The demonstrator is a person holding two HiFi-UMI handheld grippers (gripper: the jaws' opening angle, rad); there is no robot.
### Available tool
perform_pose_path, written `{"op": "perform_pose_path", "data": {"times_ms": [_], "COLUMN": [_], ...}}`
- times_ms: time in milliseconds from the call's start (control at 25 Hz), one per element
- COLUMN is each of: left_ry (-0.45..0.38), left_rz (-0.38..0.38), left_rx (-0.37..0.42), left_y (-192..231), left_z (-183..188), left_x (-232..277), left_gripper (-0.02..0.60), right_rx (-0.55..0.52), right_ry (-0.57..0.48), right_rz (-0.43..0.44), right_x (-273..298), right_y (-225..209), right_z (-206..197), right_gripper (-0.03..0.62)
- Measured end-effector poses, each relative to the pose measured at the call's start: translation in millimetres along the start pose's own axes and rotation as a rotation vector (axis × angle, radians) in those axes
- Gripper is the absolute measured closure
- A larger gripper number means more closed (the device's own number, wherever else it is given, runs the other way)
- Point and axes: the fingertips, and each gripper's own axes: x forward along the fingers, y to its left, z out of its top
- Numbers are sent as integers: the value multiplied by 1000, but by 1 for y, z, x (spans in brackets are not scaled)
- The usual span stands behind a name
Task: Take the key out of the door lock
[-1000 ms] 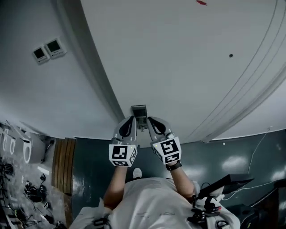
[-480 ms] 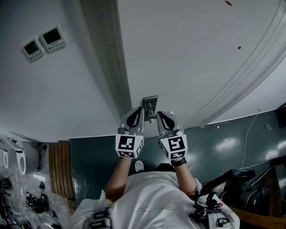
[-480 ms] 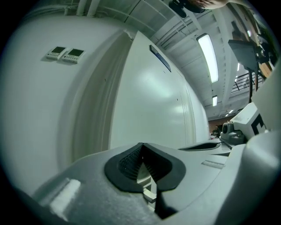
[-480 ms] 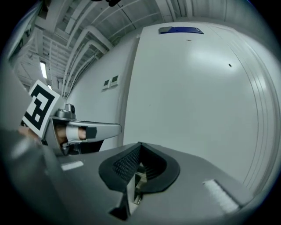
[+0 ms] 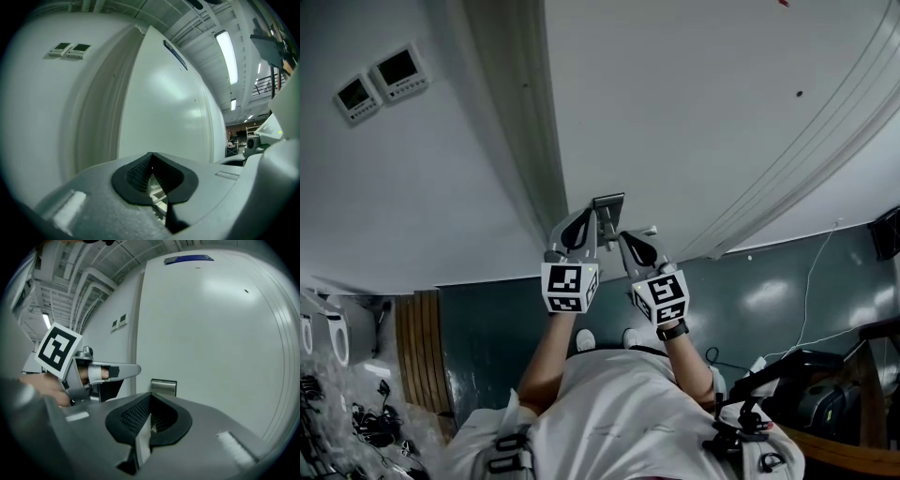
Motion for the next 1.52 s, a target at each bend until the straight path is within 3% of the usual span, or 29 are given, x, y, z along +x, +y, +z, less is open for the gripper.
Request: {"op": "perform_pose_path", "data": {"times_ms": [280, 440, 840, 1000, 1120, 1200, 1360, 1480, 1520], "left_ry": [45, 56, 44, 48, 48, 40, 39, 54, 59], "left_rz": [143, 126, 168, 178, 181, 181, 181, 184, 185], "left_rx": [106, 69, 106, 104, 97, 78, 57, 52, 50], "left_y": [32, 30, 33, 34, 34, 34, 35, 37, 37], "left_z": [1, -4, 1, 1, 0, 1, -1, -4, -5], "left_x": [10, 20, 21, 22, 23, 23, 24, 25, 25], "left_gripper": [581, 581, 581, 581, 581, 581, 581, 581, 581], "right_rx": [72, 138, 328, 522, 605, 660, 736, 786, 811], "right_ry": [64, 99, 292, 343, 351, 350, 326, 291, 275], "right_rz": [59, 78, 167, 246, 254, 261, 266, 309, 326], "right_x": [10, 12, 16, 19, 24, 30, 45, 60, 65], "right_y": [2, -1, 8, 14, 6, -1, -11, -11, -10], "right_z": [-31, -53, -134, -162, -174, -179, -186, -190, -191], "right_gripper": [589, 589, 589, 588, 585, 493, 444, 349, 344]}}
